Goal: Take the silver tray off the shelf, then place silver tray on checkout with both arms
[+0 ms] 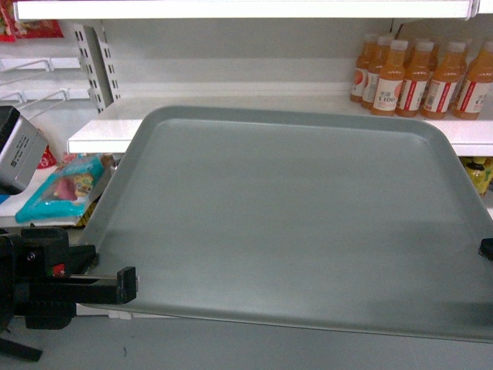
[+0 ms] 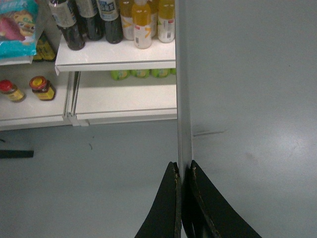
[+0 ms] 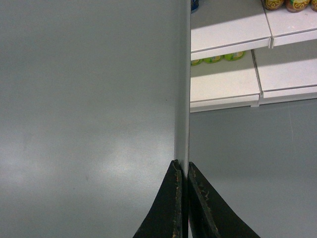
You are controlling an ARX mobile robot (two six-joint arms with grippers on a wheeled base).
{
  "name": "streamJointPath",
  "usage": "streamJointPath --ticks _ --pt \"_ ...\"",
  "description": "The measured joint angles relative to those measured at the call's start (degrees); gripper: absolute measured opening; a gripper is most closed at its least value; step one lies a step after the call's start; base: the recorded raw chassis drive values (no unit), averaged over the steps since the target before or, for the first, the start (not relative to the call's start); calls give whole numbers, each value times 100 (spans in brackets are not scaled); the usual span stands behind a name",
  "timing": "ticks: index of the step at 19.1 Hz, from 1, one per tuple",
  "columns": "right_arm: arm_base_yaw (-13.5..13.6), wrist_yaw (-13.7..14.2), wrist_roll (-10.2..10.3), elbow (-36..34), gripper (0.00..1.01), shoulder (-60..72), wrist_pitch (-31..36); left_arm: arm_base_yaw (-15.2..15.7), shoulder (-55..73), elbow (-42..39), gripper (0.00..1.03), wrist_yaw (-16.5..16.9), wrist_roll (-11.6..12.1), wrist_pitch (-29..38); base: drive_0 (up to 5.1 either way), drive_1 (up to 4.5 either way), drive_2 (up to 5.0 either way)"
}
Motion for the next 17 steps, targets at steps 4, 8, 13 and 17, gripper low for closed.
streamJointPath --ticks 4,8,13,17 --pt "-2 -13 0 0 2 0 9 0 0 0 3 0 0 11 6 -423 434" --pt "0 -7 0 0 2 0 -13 -7 0 0 3 -4 0 4 9 -420 437" --pt "0 -15 -2 0 2 -2 17 -4 0 0 3 -7 2 2 12 -417 440" --pt "4 -15 0 0 2 0 9 2 0 0 3 -7 2 -13 8 -421 436"
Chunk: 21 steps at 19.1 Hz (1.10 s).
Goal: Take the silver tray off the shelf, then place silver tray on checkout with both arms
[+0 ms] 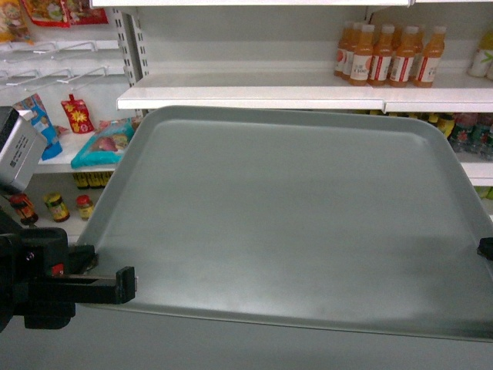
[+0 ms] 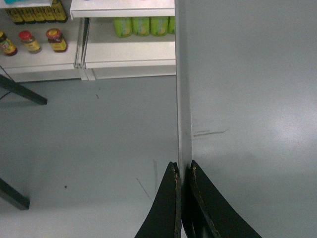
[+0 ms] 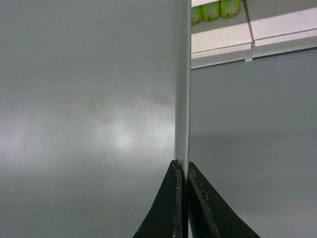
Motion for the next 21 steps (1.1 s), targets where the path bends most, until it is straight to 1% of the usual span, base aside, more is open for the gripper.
streamJointPath --ticks 21 --pt "-4 0 0 2 2 0 7 -2 0 0 3 -4 0 20 5 -424 434"
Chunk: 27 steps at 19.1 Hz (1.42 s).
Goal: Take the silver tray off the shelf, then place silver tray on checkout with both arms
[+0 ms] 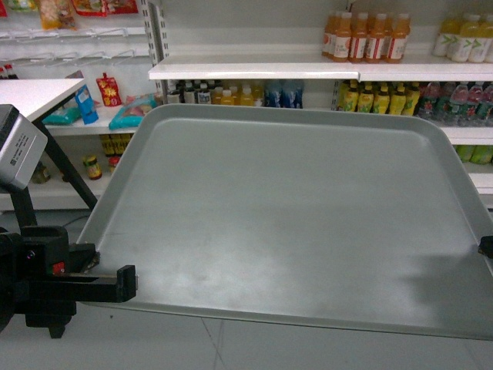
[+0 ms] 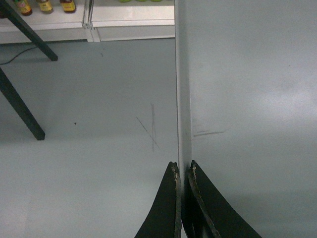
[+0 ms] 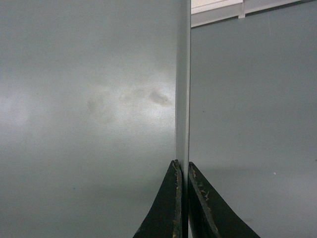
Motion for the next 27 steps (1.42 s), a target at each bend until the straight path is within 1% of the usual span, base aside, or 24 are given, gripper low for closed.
streamJointPath --ticks 4,7,27 --pt "0 0 0 0 2 0 -31 0 0 0 3 -2 0 -17 0 -397 396" --pt "0 0 0 0 2 -9 -4 0 -15 0 3 -4 2 11 0 0 0" --pt "0 0 0 0 2 0 -7 -11 -13 0 3 -11 2 2 -497 246 246"
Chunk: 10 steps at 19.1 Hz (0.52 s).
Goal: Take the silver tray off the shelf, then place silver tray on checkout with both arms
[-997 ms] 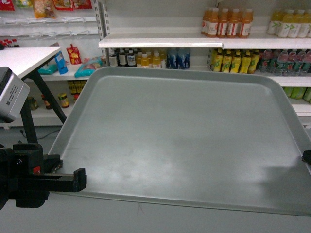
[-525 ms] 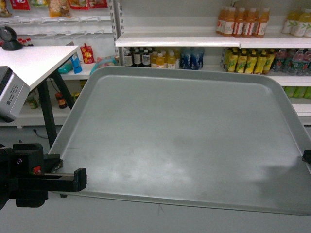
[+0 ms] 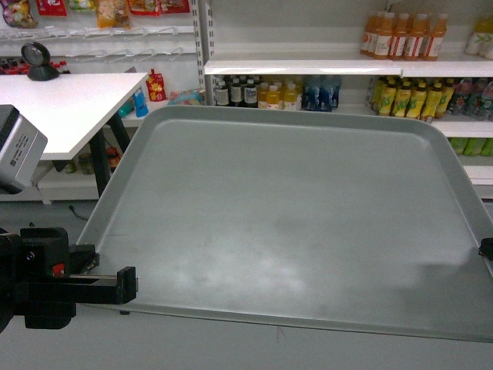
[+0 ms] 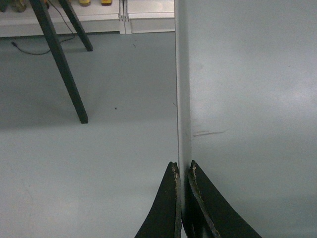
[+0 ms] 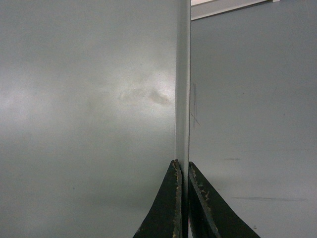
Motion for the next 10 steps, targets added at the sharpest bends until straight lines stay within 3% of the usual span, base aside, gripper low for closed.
streamJointPath --ticks 10 --pt "0 0 0 -2 2 0 -9 0 4 0 3 2 0 -2 -505 240 240"
